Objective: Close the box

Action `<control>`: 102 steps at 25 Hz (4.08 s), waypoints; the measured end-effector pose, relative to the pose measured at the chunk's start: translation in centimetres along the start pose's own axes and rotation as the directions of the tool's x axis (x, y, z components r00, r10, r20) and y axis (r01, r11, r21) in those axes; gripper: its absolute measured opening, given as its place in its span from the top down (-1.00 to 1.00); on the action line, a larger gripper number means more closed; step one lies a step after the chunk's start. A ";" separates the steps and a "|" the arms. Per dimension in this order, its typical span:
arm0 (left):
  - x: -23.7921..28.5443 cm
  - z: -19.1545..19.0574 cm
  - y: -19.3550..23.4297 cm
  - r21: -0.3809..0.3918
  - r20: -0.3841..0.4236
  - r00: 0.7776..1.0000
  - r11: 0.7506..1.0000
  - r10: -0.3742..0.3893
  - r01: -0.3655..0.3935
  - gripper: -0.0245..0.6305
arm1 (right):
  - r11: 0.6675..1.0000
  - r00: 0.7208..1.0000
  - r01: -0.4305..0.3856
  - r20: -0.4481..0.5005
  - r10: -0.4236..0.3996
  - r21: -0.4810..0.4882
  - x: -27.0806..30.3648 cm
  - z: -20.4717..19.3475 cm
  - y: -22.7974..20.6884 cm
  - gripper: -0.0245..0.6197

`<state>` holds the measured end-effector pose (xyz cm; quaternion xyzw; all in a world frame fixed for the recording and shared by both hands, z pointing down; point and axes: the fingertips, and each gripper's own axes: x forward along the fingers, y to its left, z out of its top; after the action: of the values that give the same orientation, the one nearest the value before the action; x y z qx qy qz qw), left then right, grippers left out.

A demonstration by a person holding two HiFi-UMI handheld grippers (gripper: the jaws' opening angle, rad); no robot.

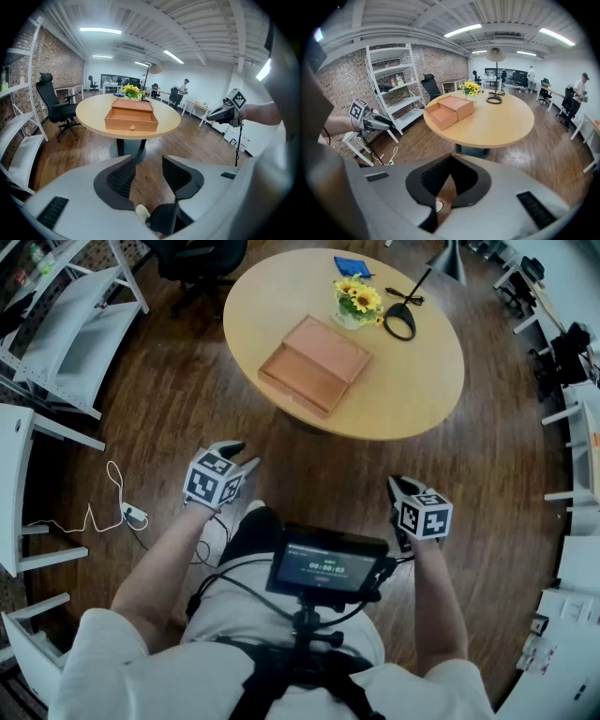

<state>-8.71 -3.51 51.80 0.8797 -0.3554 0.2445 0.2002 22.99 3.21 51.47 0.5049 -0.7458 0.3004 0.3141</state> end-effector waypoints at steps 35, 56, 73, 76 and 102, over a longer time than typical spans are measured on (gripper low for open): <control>19.1 6.2 6.6 -0.121 0.033 0.998 0.992 0.045 -0.041 0.68 | 0.780 0.888 -0.336 -0.454 0.074 -0.528 27.3 25.4 -1.6 0.91; 27.2 13.6 8.5 -0.051 0.067 0.998 0.999 0.009 -0.005 0.72 | 0.701 0.853 -0.392 -0.521 0.035 -0.596 27.1 24.9 -1.1 0.91; 26.9 12.8 8.7 -0.010 0.033 0.997 0.998 -0.070 0.070 0.63 | 0.742 0.936 -0.247 -0.352 0.016 -0.624 27.3 25.4 -1.2 0.91; 25.4 12.8 9.2 0.018 0.018 0.998 0.998 -0.055 0.055 0.61 | 0.796 0.976 -0.141 -0.216 0.013 -0.589 26.3 26.6 -0.9 0.88; -2.5 9.5 3.4 0.105 0.021 0.999 0.994 0.038 -0.040 0.63 | 1.000 0.981 0.007 0.195 -0.005 -0.010 2.1 6.1 6.5 0.71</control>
<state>-10.00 -9.42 43.33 0.8841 -0.3612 0.2585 0.1452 15.18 -0.67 48.46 0.5323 -0.7730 0.2450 0.2430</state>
